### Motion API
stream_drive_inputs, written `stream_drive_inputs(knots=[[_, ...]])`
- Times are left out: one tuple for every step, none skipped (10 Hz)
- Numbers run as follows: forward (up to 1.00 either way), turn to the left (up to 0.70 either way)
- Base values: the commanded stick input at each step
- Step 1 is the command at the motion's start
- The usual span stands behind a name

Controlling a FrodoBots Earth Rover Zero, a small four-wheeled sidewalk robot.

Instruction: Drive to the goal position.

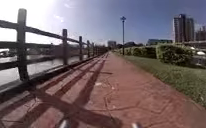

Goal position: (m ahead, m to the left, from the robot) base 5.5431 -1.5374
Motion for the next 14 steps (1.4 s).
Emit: stream_drive_inputs(knots=[[0.50, 0.00], [0.50, 0.00], [0.50, 0.00], [0.50, 0.00], [0.50, 0.00], [0.50, 0.00], [0.50, 0.00], [0.50, 0.00], [0.50, 0.00], [0.50, 0.00], [0.50, 0.00], [0.50, 0.00], [0.50, 0.00], [0.50, 0.00]])
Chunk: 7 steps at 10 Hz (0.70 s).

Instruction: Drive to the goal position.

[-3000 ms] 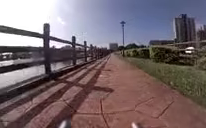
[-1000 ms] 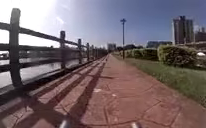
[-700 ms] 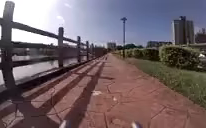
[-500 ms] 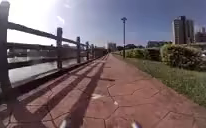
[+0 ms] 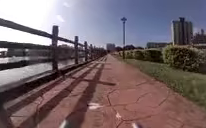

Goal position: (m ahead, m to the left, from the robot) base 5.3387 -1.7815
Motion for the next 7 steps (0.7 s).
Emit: stream_drive_inputs(knots=[[0.50, 0.00], [0.50, 0.00], [0.50, 0.00], [0.50, 0.00], [0.50, 0.00], [0.50, 0.00], [0.50, 0.00]])
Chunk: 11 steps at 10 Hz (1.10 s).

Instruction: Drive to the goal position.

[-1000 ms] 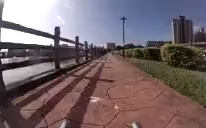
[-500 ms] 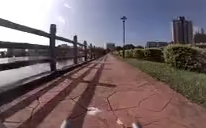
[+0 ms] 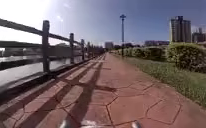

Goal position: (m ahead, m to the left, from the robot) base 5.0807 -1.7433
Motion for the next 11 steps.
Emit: stream_drive_inputs(knots=[[0.50, 0.00], [0.50, 0.00], [0.50, 0.00], [0.50, 0.00], [0.50, 0.00], [0.50, 0.00], [0.50, 0.00], [0.50, 0.00], [0.50, 0.00], [0.50, 0.00], [0.50, 0.00]])
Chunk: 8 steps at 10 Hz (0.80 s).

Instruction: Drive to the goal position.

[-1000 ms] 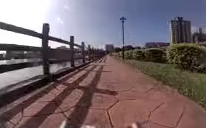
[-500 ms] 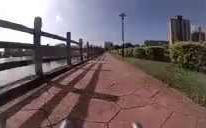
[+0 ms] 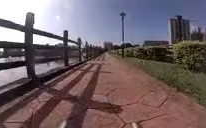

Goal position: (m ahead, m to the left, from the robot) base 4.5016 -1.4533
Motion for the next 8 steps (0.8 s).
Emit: stream_drive_inputs(knots=[[0.50, 0.00], [0.50, 0.00], [0.50, 0.00], [0.50, 0.00], [0.50, 0.00], [0.50, 0.00], [0.50, 0.00], [0.50, 0.00]])
